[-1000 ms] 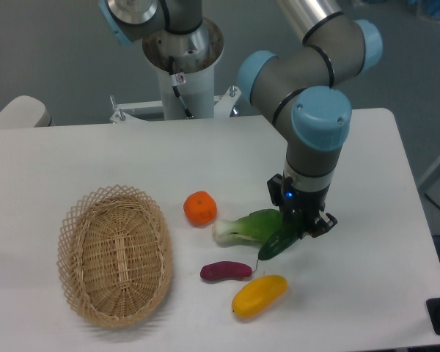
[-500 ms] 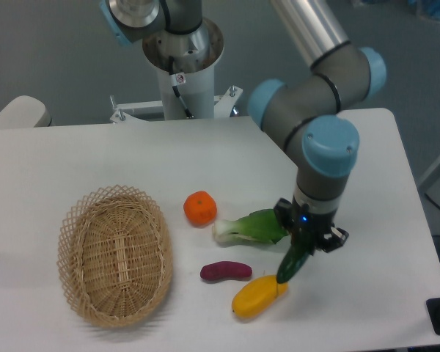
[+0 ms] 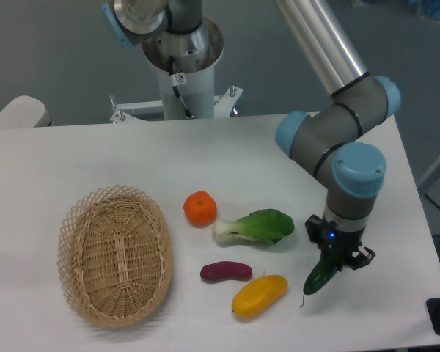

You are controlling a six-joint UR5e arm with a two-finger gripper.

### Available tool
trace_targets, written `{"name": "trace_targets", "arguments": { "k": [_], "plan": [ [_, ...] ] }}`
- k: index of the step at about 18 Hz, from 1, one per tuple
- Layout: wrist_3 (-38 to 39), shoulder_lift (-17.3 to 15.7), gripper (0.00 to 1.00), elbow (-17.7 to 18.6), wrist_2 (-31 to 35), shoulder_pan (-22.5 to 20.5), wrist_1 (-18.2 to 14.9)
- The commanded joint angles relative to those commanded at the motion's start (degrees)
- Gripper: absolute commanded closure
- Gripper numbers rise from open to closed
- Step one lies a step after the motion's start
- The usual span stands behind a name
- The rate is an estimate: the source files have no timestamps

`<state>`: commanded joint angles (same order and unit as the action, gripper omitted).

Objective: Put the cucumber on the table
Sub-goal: 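Carry the cucumber away from the bok choy and lower it to the table, then hold the cucumber on the table and open the gripper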

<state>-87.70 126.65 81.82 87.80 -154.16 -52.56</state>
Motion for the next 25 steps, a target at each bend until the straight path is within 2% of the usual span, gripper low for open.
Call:
{"name": "trace_targets", "arguments": {
  "k": [4,11,15,25],
  "plan": [
    [-5.8,-0.17,0.7,1.76,0.0,-1.05,0.0],
    [-9.68,-0.17,0.7,2.91,0.0,-1.41,0.0],
    [-9.59,-0.17,0.69,4.4,0.09,-1.41,0.0],
    [-9.33,-0.17,0.66,4.4,0.18,-1.32,0.0]
  ]
}}
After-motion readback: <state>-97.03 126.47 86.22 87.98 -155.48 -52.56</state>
